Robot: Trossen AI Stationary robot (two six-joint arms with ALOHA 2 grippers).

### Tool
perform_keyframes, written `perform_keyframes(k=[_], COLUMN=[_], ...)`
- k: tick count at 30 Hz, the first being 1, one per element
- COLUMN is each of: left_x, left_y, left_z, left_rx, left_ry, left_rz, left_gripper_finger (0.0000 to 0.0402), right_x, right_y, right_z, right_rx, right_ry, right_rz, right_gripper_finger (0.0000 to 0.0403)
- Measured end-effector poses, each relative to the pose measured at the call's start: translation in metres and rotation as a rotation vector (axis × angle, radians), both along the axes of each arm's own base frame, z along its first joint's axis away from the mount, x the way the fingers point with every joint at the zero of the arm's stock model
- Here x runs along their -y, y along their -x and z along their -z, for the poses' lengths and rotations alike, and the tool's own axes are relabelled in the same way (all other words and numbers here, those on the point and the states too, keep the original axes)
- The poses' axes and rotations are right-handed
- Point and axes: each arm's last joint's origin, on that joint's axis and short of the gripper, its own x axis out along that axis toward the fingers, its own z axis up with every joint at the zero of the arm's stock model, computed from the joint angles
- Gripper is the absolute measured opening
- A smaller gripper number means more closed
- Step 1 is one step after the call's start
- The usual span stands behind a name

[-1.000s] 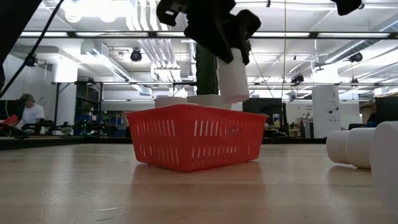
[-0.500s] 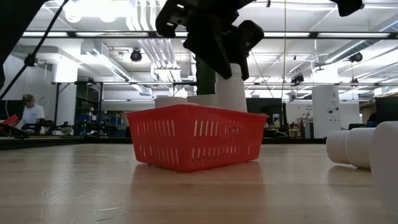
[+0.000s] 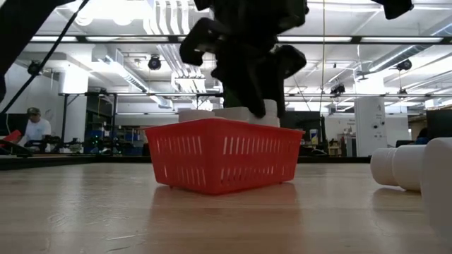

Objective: Pick and place pill bottles into a basket
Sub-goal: Put the white pill bottle into the red bin

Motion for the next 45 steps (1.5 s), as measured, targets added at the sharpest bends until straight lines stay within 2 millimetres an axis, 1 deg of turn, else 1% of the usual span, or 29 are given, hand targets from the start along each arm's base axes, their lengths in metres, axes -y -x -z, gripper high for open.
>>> perform_keyframes(k=[1,3,10,12,15,17,19,25,27,31,35,38,41,45], left_x=[0.000,0.000,0.000,0.000,0.000,0.000,0.000,0.000,0.000,0.000,0.001,0.001,0.000,-0.002], left_y=[-0.002,-0.003,-0.003,-0.003,-0.003,-0.004,-0.004,-0.004,-0.004,-0.001,0.006,0.015,0.026,0.047], left_z=[0.004,0.006,0.006,0.007,0.007,0.007,0.007,0.005,-0.002,-0.021,-0.035,-0.049,-0.073,-0.105], left_rx=[-0.002,-0.001,-0.003,-0.006,-0.003,0.000,0.002,0.009,0.027,0.074,0.081,0.089,0.156,0.293], left_ry=[-0.002,-0.005,-0.005,-0.005,-0.005,-0.012,-0.020,-0.022,-0.020,0.016,0.078,0.126,0.205,0.252], left_rz=[0.000,0.002,0.002,0.002,0.000,-0.006,-0.011,-0.010,-0.010,0.000,0.003,-0.005,0.008,0.015], left_gripper_finger=[0.0140,0.0140,0.0141,0.0163,0.0211,0.0230,0.0238,0.0241,0.0242,0.0243,0.0243,0.0243,0.0243,0.0243], right_x=[0.000,0.000,0.000,0.000,0.000,0.000,0.000,0.000,0.000,0.000,0.000,0.000,0.000,0.000], right_y=[0.000,0.000,0.002,0.002,0.002,0.002,0.002,0.002,0.002,0.002,0.002,0.002,0.002,0.002], right_z=[0.000,0.000,0.002,0.002,0.002,0.002,0.002,0.003,0.003,0.003,0.003,0.003,0.003,0.002], right_rx=[-0.001,-0.004,-0.019,-0.018,-0.019,-0.019,-0.021,-0.024,-0.024,-0.024,-0.024,-0.024,-0.024,-0.021], right_ry=[-0.001,-0.001,-0.004,-0.004,-0.004,-0.004,-0.006,-0.009,-0.009,-0.010,-0.012,-0.011,-0.005,0.015], right_rz=[0.000,0.000,0.001,0.001,0.001,0.001,0.001,0.002,0.001,0.002,0.002,0.001,0.000,-0.005], right_gripper_finger=[0.0291,0.0289,0.0287,0.0289,0.0293,0.0295,0.0294,0.0287,0.0286,0.0289,0.0295,0.0297,0.0296,0.0290])
